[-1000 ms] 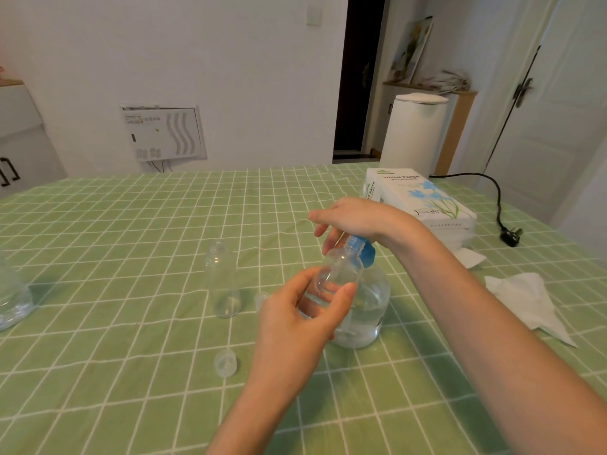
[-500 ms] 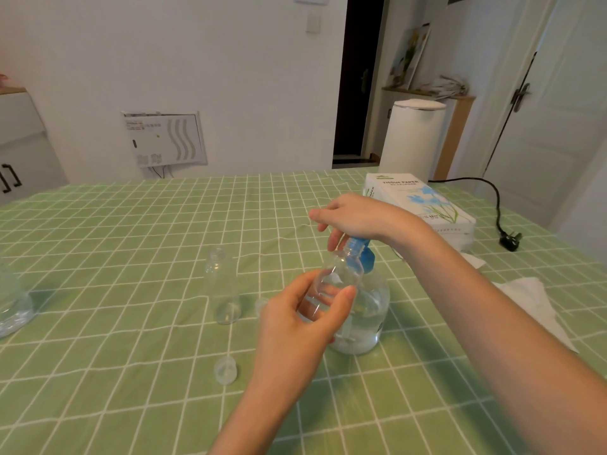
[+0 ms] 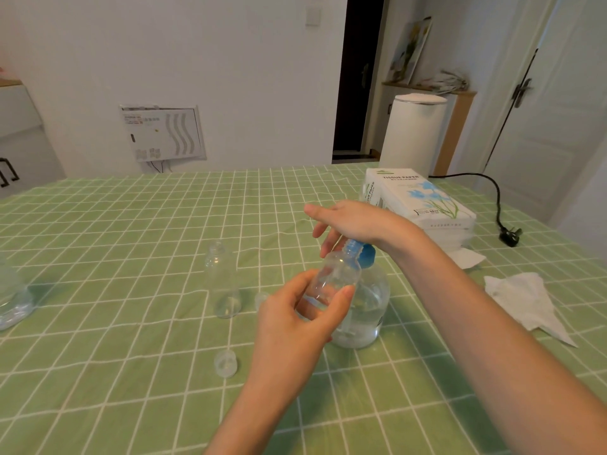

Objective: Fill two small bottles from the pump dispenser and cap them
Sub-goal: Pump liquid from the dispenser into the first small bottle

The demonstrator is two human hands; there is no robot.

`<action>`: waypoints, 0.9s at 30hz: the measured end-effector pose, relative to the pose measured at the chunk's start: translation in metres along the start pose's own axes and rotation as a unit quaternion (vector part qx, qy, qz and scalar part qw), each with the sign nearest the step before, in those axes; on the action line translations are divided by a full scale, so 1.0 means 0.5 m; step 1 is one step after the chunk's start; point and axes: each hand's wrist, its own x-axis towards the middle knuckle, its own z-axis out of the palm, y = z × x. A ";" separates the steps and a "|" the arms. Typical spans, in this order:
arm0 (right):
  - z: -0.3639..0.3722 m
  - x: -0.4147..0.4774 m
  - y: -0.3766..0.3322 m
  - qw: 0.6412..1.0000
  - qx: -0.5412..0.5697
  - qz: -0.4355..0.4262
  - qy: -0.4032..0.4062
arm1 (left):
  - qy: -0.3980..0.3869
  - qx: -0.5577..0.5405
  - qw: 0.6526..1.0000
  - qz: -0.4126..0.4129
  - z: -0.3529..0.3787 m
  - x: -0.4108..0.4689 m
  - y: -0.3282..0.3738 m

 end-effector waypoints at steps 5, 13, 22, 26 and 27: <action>0.000 0.001 0.004 1.000 0.007 -0.011 0.008 | -0.002 -0.001 1.000 0.000 -0.002 0.001 -0.005; -0.022 0.001 -0.010 1.000 0.008 -0.013 0.022 | 0.006 -0.006 1.000 -0.001 0.000 0.006 0.000; -0.015 0.000 -0.008 1.000 0.012 0.012 -0.008 | 0.003 0.003 1.000 0.001 -0.001 0.006 0.003; -0.005 0.003 0.000 1.000 0.002 0.005 -0.004 | -0.001 0.006 1.000 0.001 -0.002 0.003 -0.002; -0.002 0.003 0.002 1.000 -0.001 0.001 -0.004 | -0.001 0.007 1.000 -0.001 -0.001 0.002 -0.004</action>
